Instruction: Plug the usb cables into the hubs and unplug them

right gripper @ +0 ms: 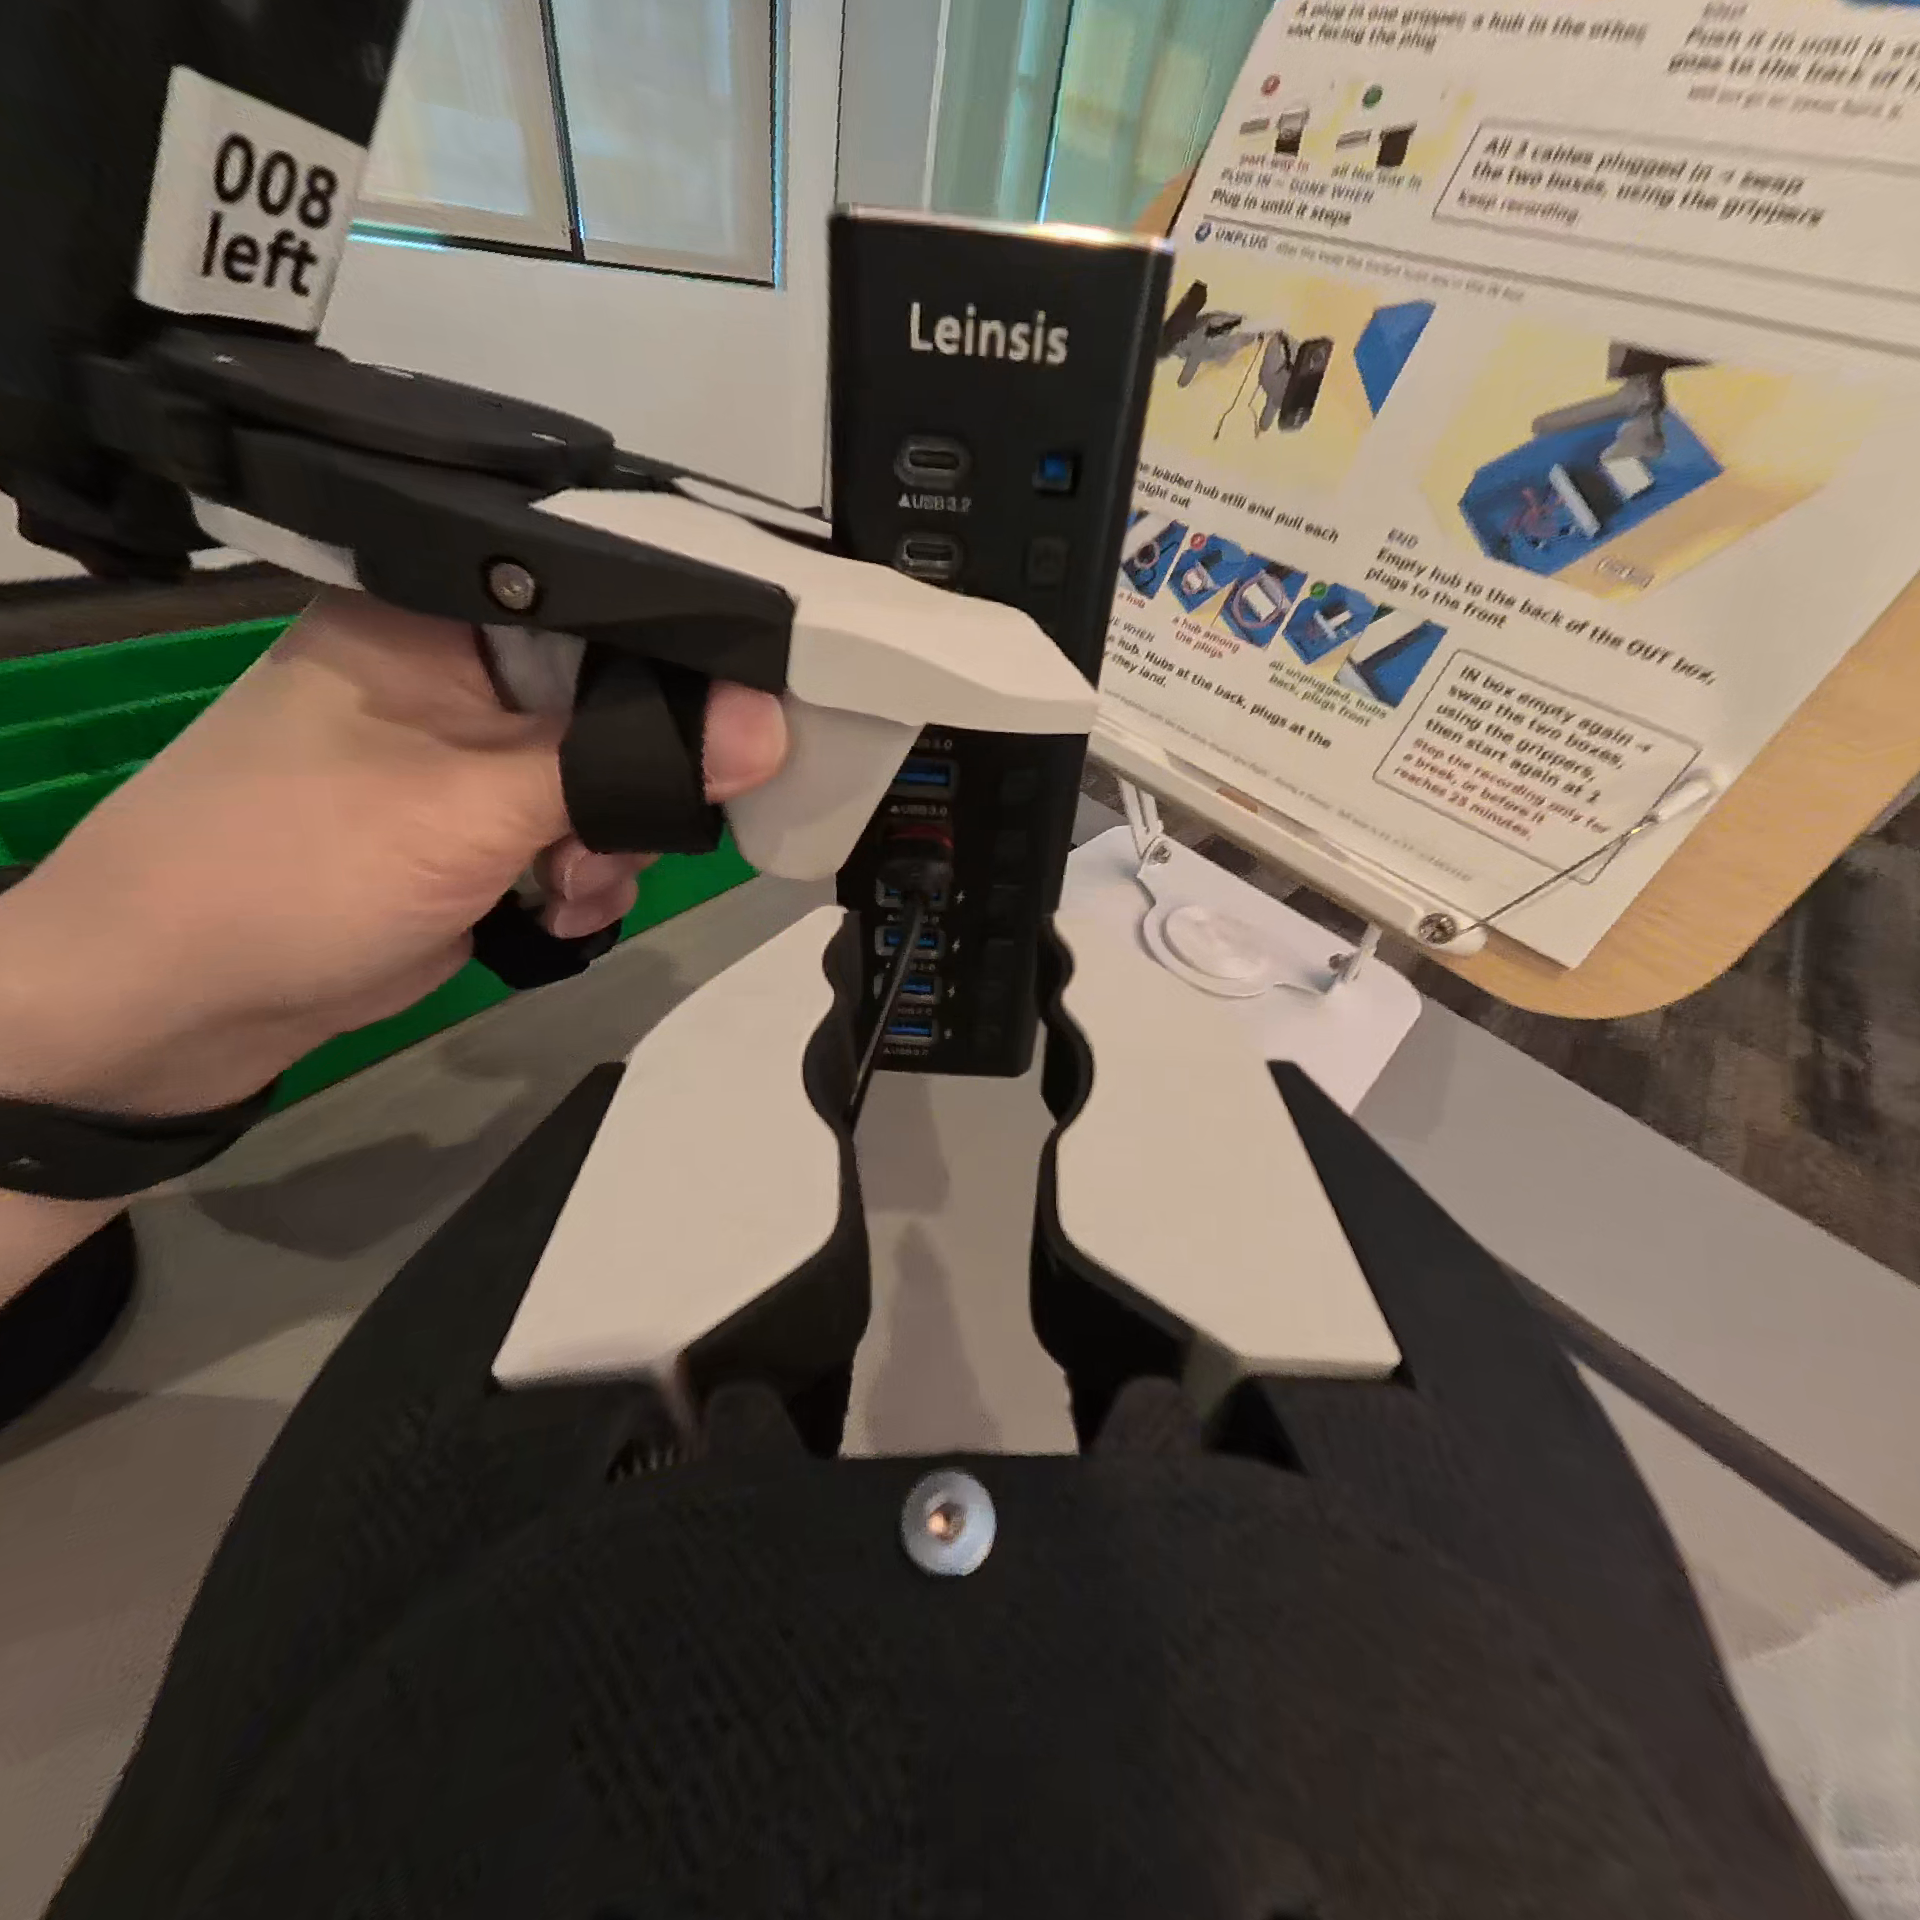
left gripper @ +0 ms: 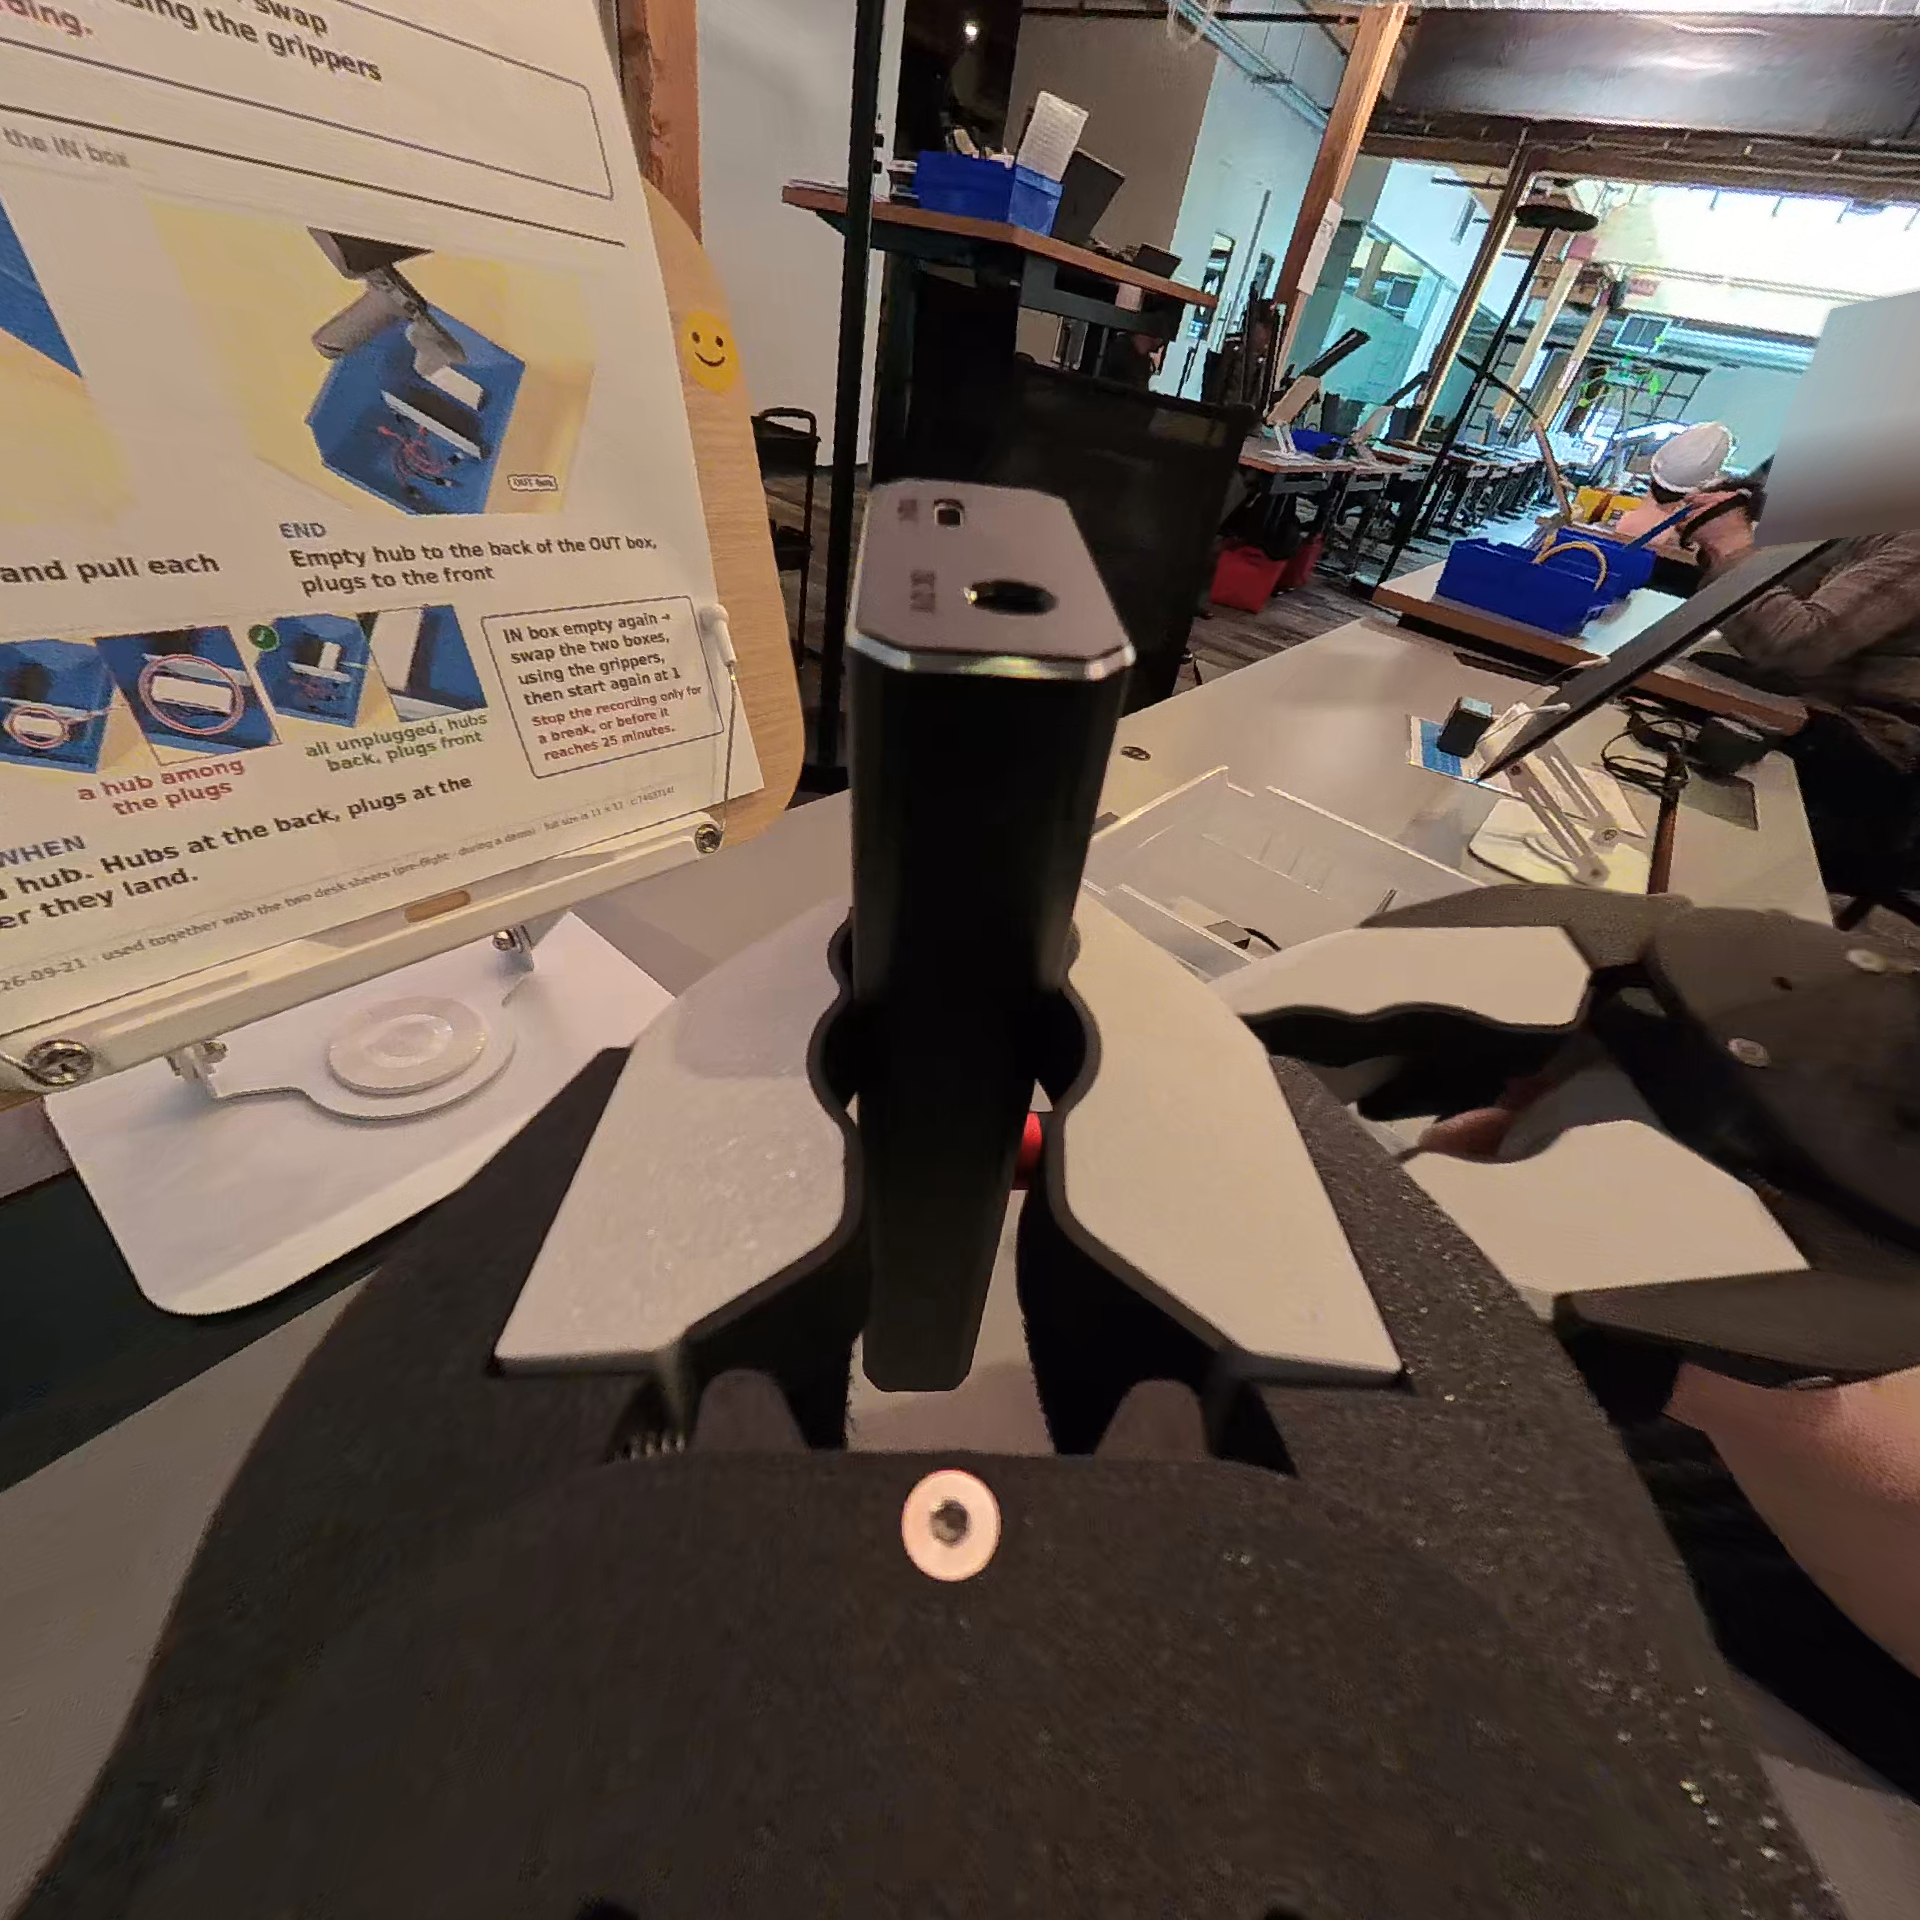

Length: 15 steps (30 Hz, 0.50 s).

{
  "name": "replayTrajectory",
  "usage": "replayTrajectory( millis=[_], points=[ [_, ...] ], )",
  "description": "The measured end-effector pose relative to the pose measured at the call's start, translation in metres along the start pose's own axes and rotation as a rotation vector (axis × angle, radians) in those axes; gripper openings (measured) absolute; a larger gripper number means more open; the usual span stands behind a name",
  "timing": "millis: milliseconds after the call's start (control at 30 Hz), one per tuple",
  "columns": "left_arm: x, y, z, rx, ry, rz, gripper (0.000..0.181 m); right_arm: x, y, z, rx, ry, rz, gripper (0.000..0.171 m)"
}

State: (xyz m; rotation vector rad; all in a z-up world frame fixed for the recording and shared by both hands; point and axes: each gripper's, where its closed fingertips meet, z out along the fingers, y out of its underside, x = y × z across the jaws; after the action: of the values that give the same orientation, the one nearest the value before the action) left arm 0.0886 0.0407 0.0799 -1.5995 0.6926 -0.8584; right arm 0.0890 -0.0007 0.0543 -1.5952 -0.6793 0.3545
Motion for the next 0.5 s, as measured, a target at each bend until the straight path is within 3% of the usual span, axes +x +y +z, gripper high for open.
replayTrajectory(
  millis=[500],
  points=[
    [0.012,0.012,0.013,-0.018,0.06,-0.058,0.031,0.0,0.014,0.01,-0.021,-0.067,0.003,0.018]
  ],
)
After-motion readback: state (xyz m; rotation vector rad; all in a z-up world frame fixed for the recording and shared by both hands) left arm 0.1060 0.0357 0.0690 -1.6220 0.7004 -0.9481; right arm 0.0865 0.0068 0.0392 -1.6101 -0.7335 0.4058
